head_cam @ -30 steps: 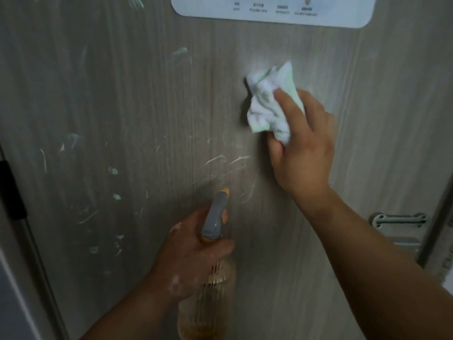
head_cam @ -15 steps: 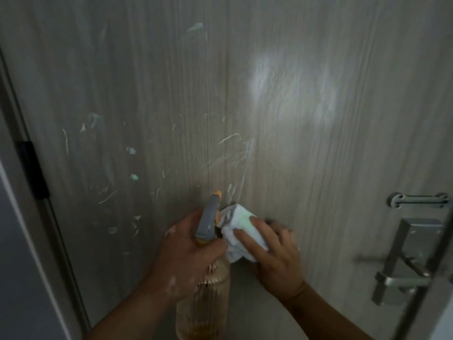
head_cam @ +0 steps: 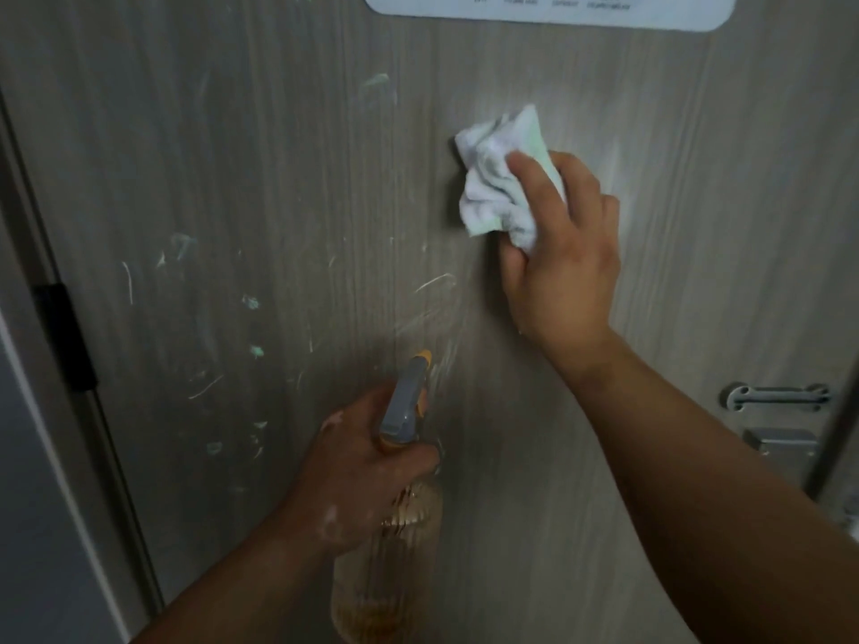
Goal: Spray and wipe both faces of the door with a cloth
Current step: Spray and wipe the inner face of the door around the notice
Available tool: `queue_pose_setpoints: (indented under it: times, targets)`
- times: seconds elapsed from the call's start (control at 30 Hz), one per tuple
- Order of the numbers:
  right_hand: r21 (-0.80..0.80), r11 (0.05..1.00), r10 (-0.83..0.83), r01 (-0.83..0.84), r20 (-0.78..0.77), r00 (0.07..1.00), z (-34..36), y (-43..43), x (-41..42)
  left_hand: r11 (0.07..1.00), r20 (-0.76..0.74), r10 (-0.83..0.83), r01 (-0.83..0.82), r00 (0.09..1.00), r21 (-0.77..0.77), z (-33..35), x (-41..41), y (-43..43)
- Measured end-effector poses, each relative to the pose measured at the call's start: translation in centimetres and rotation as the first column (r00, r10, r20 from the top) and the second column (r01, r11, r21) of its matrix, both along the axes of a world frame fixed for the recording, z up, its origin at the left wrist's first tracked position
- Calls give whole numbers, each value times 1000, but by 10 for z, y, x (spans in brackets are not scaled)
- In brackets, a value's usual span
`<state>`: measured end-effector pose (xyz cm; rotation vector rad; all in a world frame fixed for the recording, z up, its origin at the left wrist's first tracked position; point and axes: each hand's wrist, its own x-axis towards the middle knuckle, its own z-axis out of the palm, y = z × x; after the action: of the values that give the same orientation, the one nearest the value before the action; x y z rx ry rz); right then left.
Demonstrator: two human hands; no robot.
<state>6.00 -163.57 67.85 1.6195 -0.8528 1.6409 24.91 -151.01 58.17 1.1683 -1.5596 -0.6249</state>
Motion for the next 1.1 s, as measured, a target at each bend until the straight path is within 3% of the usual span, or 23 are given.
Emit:
queue_pose_setpoints:
  times: [0.4,0.5,0.67,0.8,0.9,1.1]
  targets:
    - [15,1000,-26,26,-17,1000,-23,2,4,999,-65,44,-44,997,3,-5,16,6]
    - [40,999,-32,36,-91,995,-74,2,4,996,-60,86,-86,995,6,-10,27,8]
    - [186,982,33,13,-242,970,-220,13,8,991,16,134,-134,991,-12,-27,40,8]
    - [234,971,82,40,-485,871,-303,17,31,992,-9,121,-121,993,-27,-46,43,10]
    - [213,976,73,43,-510,857,-297,14,34,991,-3,129,-129,992,-42,-55,44,13]
    - [77,997,21,-7,-194,981,-169,4,42,989,-24,146,-147,989,-10,-47,52,18]
